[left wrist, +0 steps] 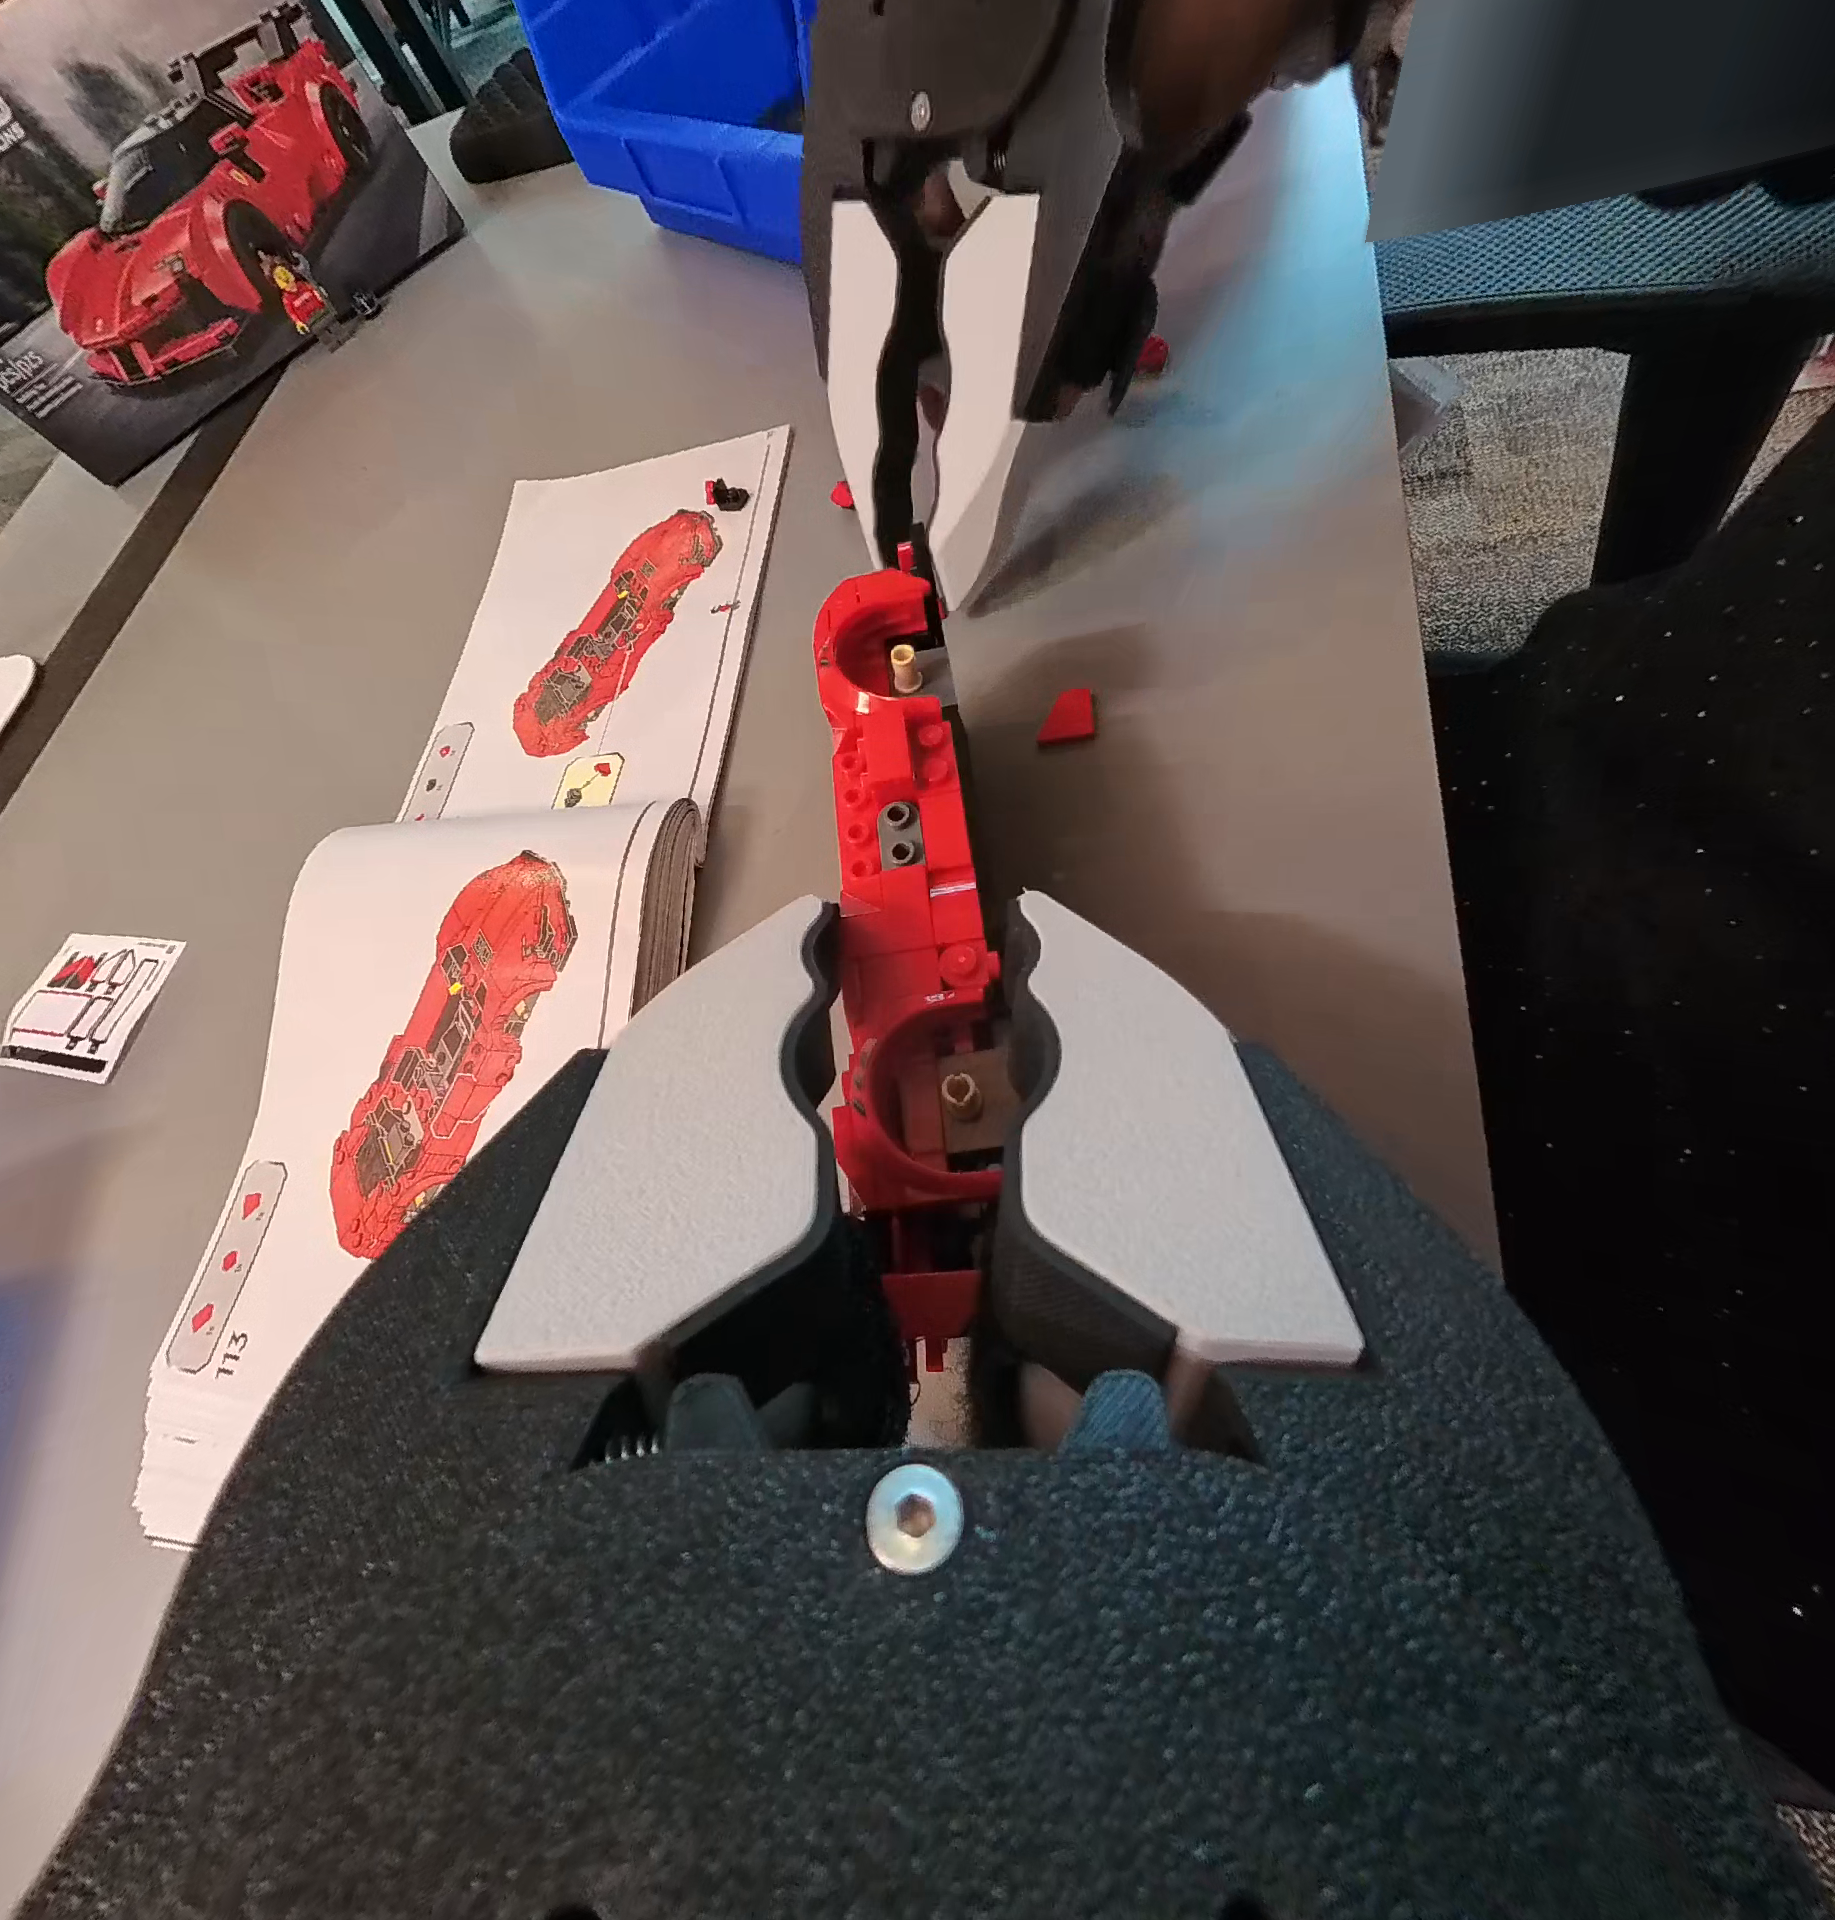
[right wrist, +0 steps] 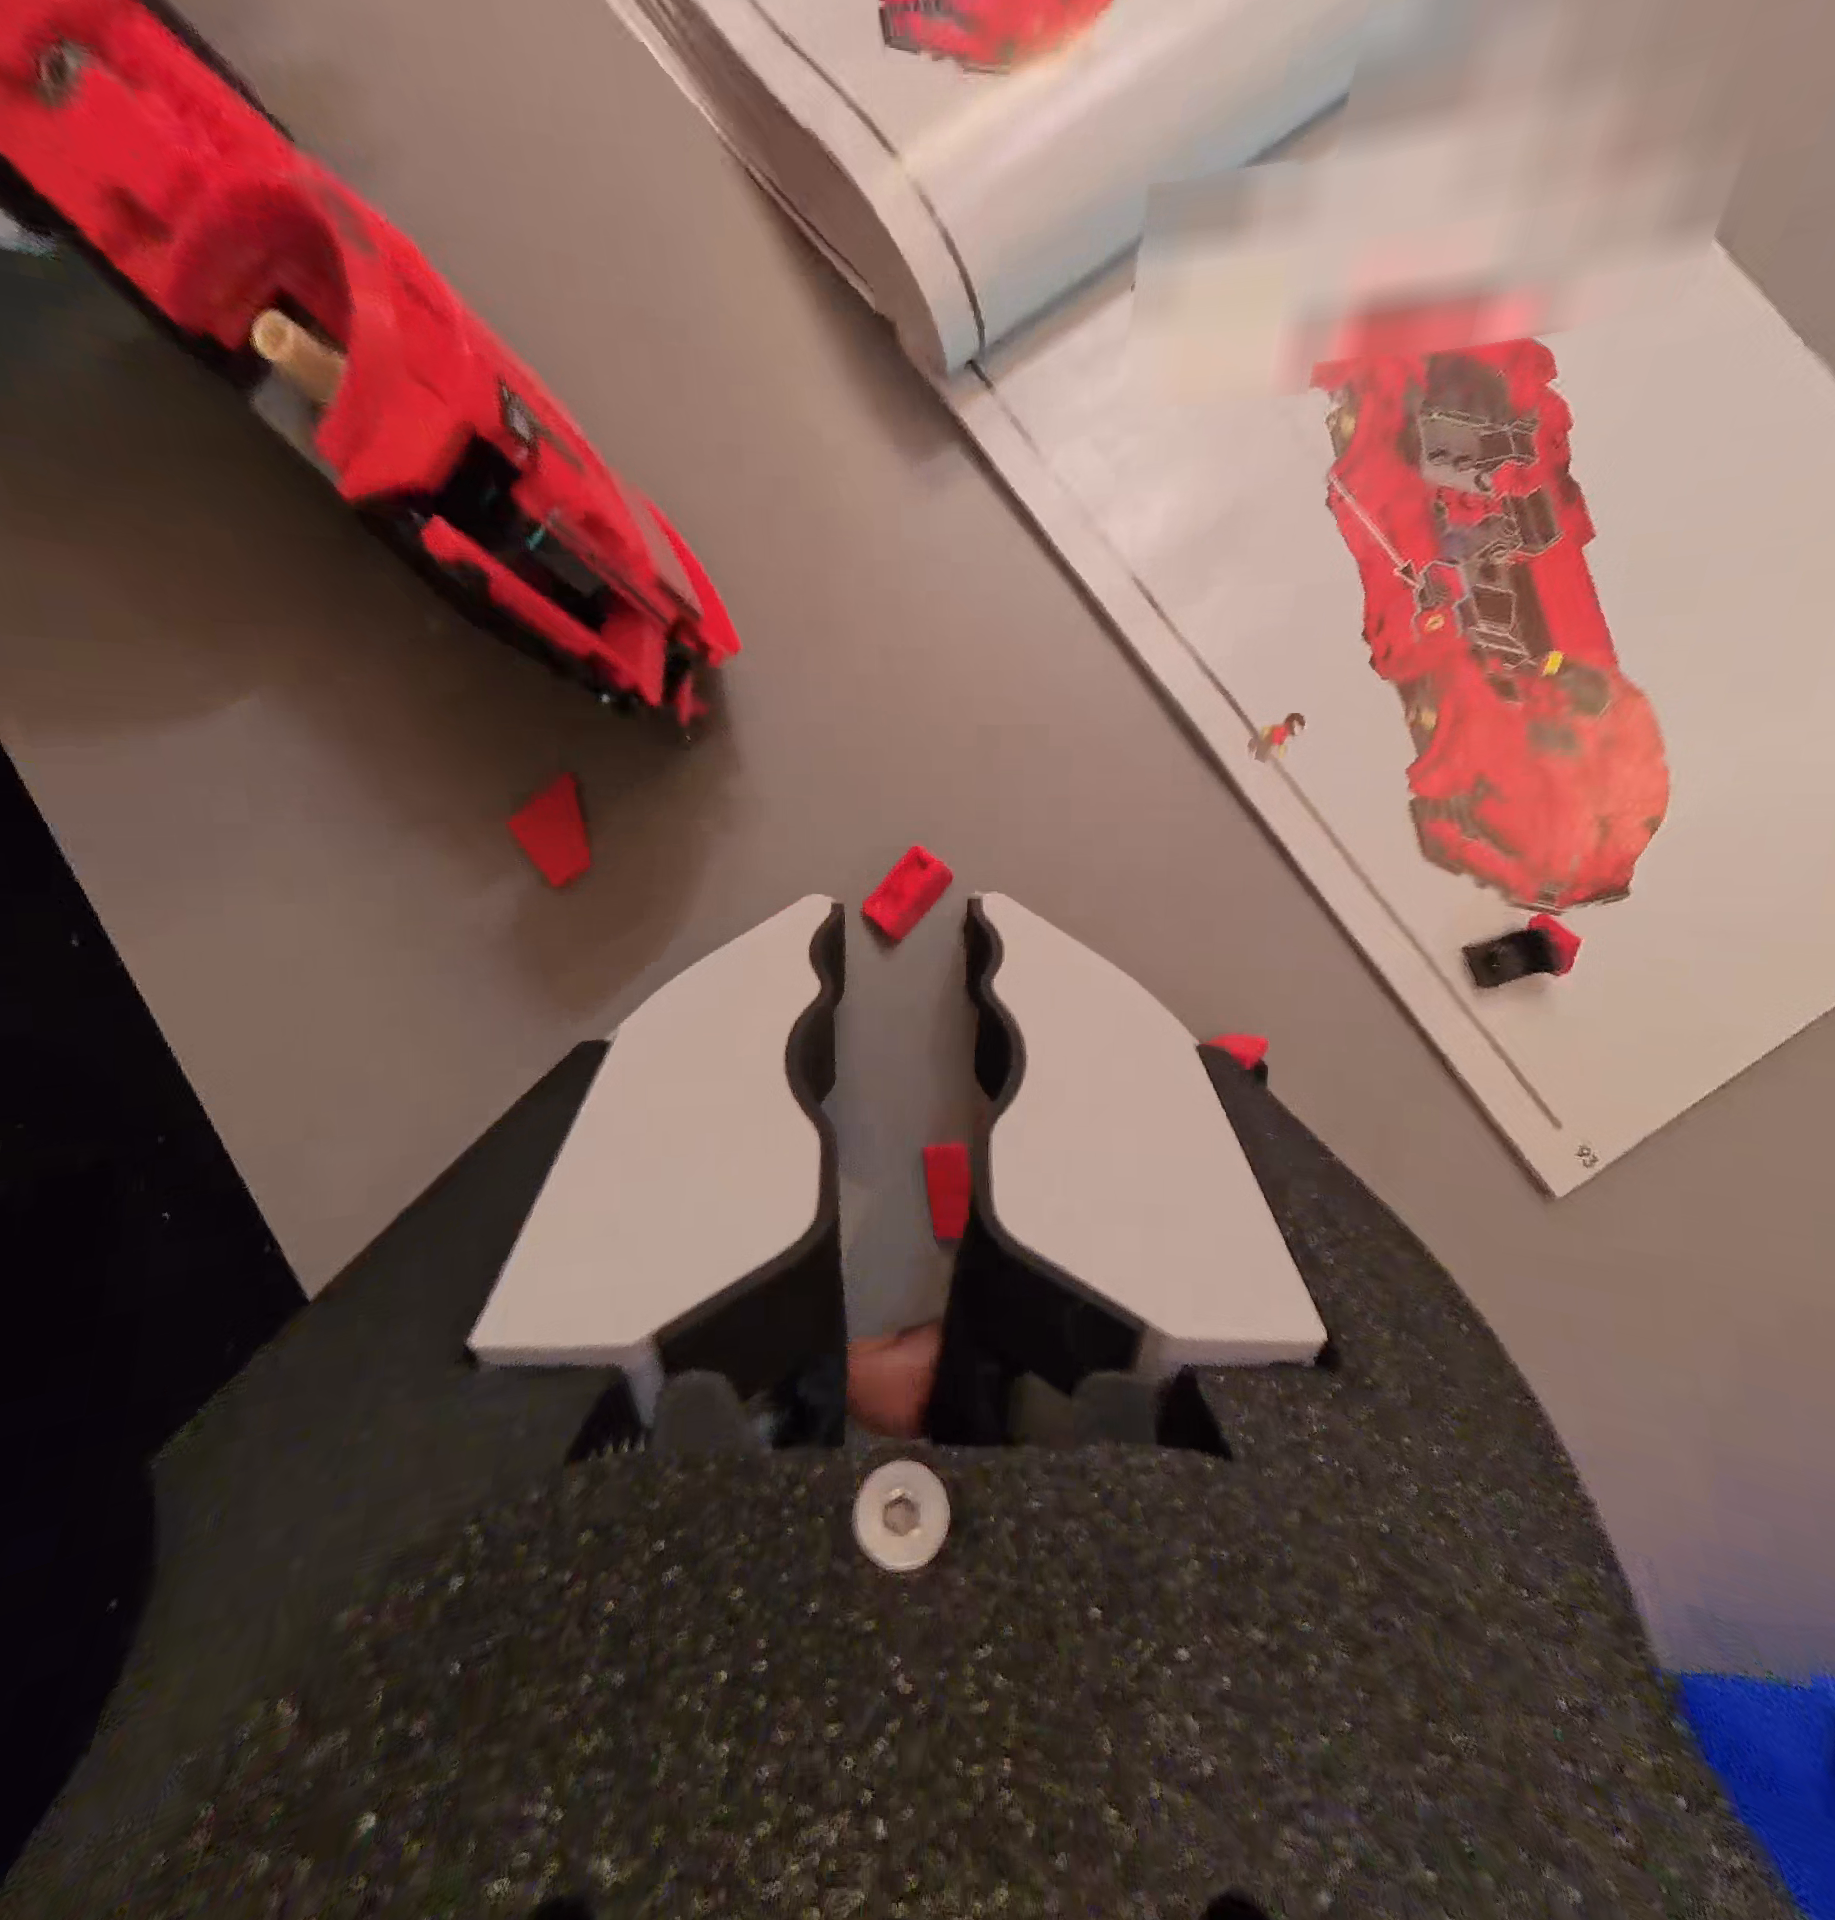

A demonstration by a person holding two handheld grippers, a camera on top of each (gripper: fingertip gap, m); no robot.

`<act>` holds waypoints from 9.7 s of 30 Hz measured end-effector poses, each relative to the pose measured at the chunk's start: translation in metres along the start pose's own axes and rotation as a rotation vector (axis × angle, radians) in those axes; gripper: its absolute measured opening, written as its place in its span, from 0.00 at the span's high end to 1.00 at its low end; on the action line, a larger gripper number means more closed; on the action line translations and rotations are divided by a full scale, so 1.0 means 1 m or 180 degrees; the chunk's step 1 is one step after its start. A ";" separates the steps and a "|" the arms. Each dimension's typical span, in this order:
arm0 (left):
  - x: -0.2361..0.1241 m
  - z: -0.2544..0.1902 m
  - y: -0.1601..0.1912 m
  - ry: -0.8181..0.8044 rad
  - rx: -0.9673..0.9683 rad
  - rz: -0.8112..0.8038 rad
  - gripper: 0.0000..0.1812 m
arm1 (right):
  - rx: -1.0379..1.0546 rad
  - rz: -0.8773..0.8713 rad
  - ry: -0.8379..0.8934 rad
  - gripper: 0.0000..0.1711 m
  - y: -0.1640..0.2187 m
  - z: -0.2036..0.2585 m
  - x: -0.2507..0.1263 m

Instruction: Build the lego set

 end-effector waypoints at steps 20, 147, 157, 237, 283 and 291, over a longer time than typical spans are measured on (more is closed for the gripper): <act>0.001 0.000 0.000 -0.0046 0.0024 -0.0009 0.84 | -0.2423 0.0303 0.0592 0.90 -0.005 0.020 -0.019; 0.005 -0.003 -0.004 -0.0144 0.0159 -0.0083 0.83 | -0.1009 0.0380 -0.0033 0.95 0.079 0.060 -0.038; 0.005 -0.002 -0.004 -0.0115 0.0184 -0.0080 0.83 | -0.0523 -0.0768 -0.0082 0.95 0.026 0.049 -0.036; 0.005 -0.004 -0.005 -0.0165 0.0154 -0.0142 0.83 | -0.0535 0.2025 -0.3445 0.98 -0.126 0.047 0.041; 0.005 -0.006 -0.005 -0.0178 0.0163 -0.0171 0.84 | 0.0972 -0.0047 -0.1715 0.99 -0.076 -0.061 0.017; 0.006 -0.006 -0.006 -0.0169 0.0155 -0.0143 0.84 | 0.1142 -0.0146 -0.1301 0.98 -0.060 -0.078 0.022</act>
Point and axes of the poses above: each gripper's, where its closed fingertips meet, x out along the fingers, y out of its underside, z = x × y across the jaws, the point moved 4 cm from there along -x, back along the fingers, and after that the axes turned 14 degrees about -y, right-handed, at the moved point
